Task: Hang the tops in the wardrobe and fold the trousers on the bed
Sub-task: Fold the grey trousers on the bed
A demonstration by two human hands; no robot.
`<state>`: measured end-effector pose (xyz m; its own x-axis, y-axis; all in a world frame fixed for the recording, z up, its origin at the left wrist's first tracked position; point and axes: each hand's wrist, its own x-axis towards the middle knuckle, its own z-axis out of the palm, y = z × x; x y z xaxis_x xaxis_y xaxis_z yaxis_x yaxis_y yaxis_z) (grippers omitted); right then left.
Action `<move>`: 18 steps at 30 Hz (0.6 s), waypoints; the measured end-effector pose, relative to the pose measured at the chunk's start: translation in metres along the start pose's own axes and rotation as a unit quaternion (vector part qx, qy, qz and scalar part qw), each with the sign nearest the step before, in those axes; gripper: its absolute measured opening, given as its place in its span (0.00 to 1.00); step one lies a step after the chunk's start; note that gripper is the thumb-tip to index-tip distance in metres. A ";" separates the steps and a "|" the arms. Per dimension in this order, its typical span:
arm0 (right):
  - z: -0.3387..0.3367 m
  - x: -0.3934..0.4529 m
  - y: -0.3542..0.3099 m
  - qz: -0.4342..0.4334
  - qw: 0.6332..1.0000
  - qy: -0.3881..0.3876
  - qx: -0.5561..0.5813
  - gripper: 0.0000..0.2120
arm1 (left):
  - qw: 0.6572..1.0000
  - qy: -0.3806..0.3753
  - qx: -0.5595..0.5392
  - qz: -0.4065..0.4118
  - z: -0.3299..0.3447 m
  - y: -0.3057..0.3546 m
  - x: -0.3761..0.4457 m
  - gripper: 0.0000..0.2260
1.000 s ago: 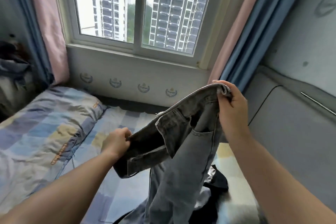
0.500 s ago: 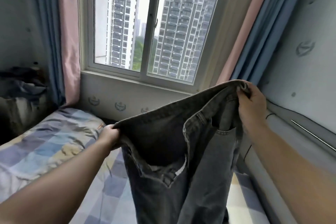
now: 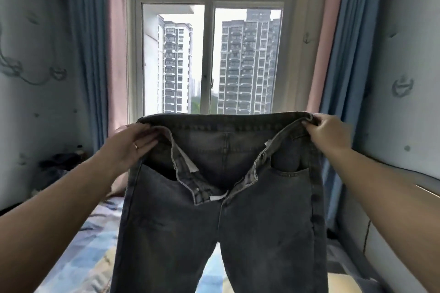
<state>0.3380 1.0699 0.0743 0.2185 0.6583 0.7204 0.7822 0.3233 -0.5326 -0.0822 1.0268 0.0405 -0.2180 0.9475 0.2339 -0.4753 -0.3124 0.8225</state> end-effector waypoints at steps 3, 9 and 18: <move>-0.007 0.010 -0.004 0.021 0.999 0.000 -0.032 0.14 | 0.995 -0.025 0.050 0.077 0.015 0.012 -0.006 0.10; -0.054 0.050 -0.002 0.069 0.997 0.040 0.006 0.14 | 0.953 -0.017 0.204 0.223 0.081 0.052 -0.024 0.08; -0.086 0.125 -0.071 -0.019 0.998 0.050 0.032 0.08 | 0.762 0.068 0.492 0.416 0.098 0.140 -0.041 0.09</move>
<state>0.3596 1.0709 0.2406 0.2487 0.5752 0.7793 0.7523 0.3920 -0.5295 -0.0562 0.9506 0.1969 -0.2129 0.4126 0.8857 0.7292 -0.5362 0.4250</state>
